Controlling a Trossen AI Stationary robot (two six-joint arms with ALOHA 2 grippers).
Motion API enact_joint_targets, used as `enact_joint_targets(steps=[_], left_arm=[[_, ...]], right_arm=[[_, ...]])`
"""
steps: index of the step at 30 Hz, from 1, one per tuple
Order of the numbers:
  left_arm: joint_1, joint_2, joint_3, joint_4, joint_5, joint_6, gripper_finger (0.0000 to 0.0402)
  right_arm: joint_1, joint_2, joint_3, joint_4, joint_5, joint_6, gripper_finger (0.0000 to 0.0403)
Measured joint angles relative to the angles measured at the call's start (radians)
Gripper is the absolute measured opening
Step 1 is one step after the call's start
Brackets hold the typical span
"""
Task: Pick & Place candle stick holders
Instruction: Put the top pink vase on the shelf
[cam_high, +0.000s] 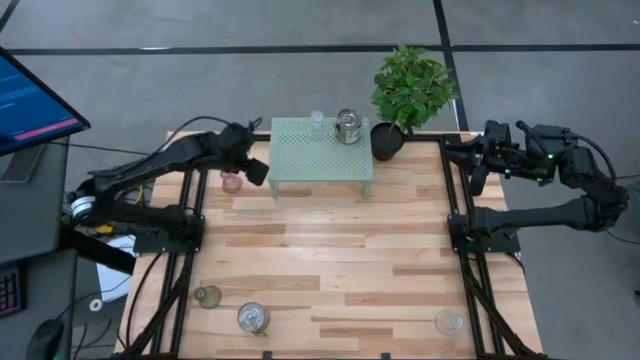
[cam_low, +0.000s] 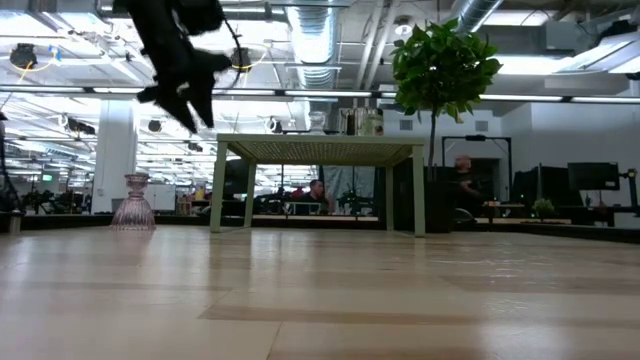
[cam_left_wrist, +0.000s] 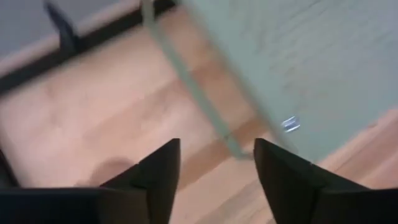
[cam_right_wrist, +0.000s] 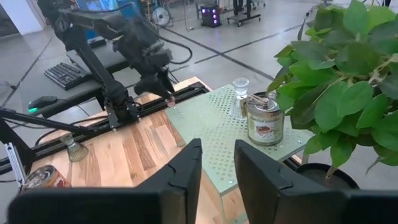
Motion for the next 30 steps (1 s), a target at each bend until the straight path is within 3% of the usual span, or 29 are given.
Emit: enact_joint_targets(steps=[5, 12, 17, 21, 30], left_arm=[[0.0, 0.096, 0.085, -0.166, -0.002, -0.029, 0.0252], [0.013, 0.095, 0.225, -0.322, -0.156, -0.047, 0.026], [0.111, 0.096, 0.215, -0.426, -0.063, -0.104, 0.0264], [0.153, 0.115, 0.189, -0.441, -0.096, -0.114, 0.0271], [0.24, 0.119, 0.096, -0.446, -0.003, -0.071, 0.0271]], right_arm=[[0.0, 0.02, 0.0, -0.002, -0.001, 0.0, 0.0107], [0.0, 0.051, 0.0, -0.006, -0.005, 0.0, 0.0114], [0.0, 0.06, -0.001, -0.016, -0.006, 0.0, 0.0114], [0.0, 0.057, -0.001, -0.022, -0.006, 0.0, 0.0114], [0.0, 0.058, -0.001, -0.034, -0.048, 0.0, 0.0114]])
